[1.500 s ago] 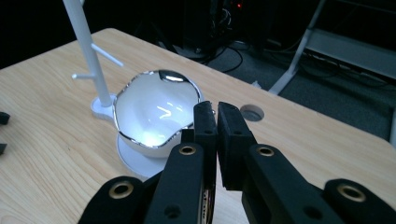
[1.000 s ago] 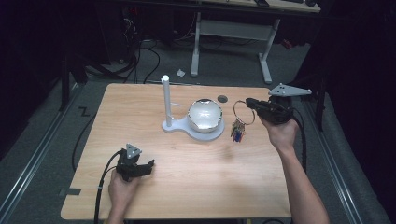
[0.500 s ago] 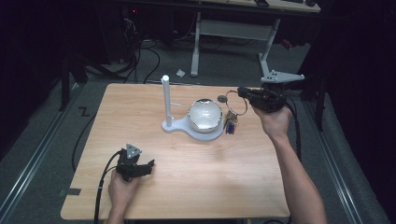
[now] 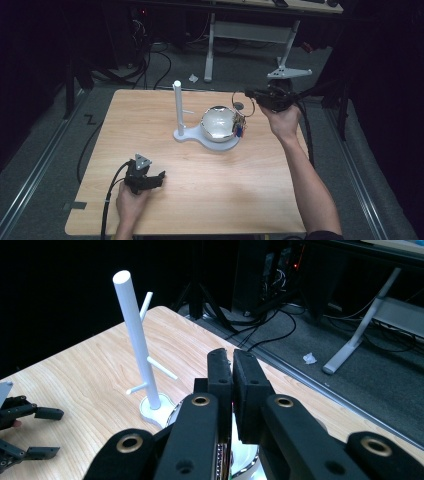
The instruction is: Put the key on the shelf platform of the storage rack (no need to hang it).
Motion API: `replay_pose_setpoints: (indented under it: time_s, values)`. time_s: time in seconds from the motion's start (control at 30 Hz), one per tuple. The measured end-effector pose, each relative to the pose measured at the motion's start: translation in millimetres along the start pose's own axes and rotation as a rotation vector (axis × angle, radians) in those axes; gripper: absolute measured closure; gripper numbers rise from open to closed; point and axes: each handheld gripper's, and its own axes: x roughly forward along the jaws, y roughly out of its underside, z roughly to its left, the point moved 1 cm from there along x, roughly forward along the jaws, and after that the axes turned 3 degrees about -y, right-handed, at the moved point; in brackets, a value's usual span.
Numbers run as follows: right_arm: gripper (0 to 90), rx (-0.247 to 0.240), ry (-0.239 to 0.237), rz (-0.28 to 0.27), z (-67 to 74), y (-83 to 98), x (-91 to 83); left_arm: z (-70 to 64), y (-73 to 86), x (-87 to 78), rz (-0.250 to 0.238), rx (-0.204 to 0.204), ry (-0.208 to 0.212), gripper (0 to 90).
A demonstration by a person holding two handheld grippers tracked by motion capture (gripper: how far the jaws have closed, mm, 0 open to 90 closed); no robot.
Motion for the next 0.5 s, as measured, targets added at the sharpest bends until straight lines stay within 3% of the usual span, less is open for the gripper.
replay_pose_setpoints:
  time_s: [0.5]
  values:
    - [88.0,0.007,-0.001,0.022,1.3,-8.5,31.7,0.1,0.0,0.0,0.0,0.0,0.0,22.9]
